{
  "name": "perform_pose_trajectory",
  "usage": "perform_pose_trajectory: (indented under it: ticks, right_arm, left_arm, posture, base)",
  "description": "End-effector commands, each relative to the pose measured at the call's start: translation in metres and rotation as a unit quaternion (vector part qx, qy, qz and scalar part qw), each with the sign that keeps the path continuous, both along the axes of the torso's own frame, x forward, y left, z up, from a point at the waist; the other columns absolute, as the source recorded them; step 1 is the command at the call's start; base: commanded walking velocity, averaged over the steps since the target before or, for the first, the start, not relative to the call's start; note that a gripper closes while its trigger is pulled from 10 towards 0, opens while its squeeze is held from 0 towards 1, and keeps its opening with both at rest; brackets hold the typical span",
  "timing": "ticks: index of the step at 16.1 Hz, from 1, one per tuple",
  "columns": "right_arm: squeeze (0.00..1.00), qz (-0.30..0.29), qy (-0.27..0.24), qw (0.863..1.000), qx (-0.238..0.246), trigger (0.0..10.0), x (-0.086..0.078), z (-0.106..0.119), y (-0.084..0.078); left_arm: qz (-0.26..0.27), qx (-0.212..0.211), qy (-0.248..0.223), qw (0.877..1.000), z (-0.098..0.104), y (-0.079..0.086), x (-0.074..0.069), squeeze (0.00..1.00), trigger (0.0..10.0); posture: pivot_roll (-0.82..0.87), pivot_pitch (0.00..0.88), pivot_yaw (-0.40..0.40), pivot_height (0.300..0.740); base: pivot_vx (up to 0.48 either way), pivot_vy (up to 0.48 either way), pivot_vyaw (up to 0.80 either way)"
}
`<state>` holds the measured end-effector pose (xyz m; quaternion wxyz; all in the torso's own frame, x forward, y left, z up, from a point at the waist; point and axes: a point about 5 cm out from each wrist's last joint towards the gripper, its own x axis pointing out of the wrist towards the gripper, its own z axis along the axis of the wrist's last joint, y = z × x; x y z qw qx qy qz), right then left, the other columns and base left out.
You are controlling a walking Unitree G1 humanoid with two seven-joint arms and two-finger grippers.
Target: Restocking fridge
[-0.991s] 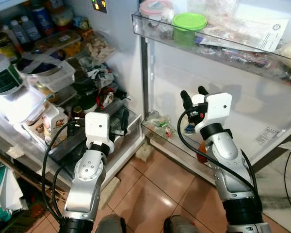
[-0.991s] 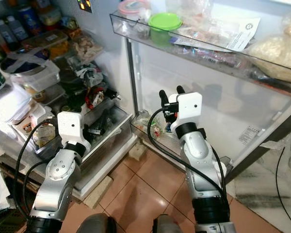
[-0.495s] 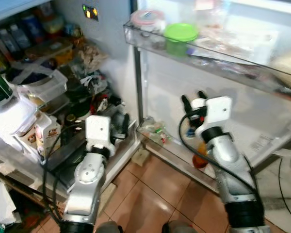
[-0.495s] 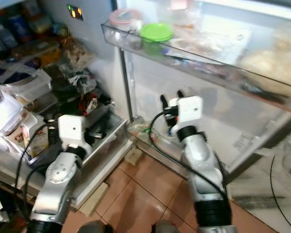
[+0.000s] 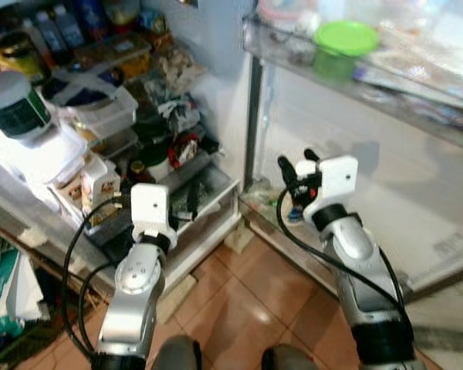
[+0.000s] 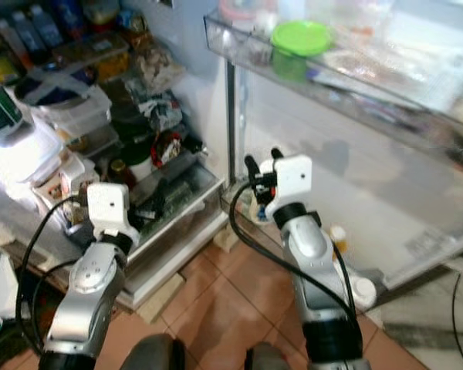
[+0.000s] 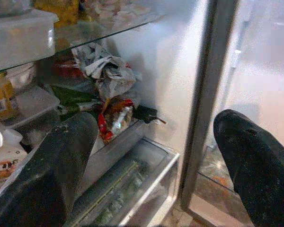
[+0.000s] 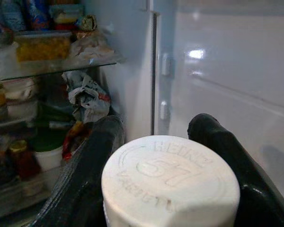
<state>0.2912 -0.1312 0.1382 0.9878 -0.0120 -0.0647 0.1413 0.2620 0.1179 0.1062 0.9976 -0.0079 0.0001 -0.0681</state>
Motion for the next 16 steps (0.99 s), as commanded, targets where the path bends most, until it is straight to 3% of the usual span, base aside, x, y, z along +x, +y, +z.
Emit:
perform_pose_trajectory:
  ticks: [1, 8, 16]
  right_arm:
    - [0.0, 0.0, -0.016, 1.0, 0.005, 10.0, -0.001, 0.006, 0.002]
    - [0.0, -0.028, -0.03, 0.999, 0.008, 10.0, 0.003, 0.008, 0.0]
    - [0.0, -0.04, -0.042, 0.998, 0.009, 10.0, 0.013, 0.011, -0.004]
  left_arm:
    - [0.002, 0.006, -0.004, 1.0, 0.003, 0.0, -0.002, 0.0, 10.0]
    - [-0.004, 0.005, 0.011, 1.0, -0.001, 0.002, -0.014, 0.0, 10.0]
    - [-0.005, 0.004, 0.011, 1.0, 0.003, 0.001, -0.011, 0.0, 10.0]
  posture:
    - [0.03, 0.112, 0.033, 0.74]
    - [0.05, 0.154, 0.043, 0.74]
    - [0.05, 0.158, 0.048, 0.643]
  base:
    - [0.0, 0.0, 0.0]
    - [0.0, 0.0, 0.0]
    - [0.0, 0.0, 0.0]
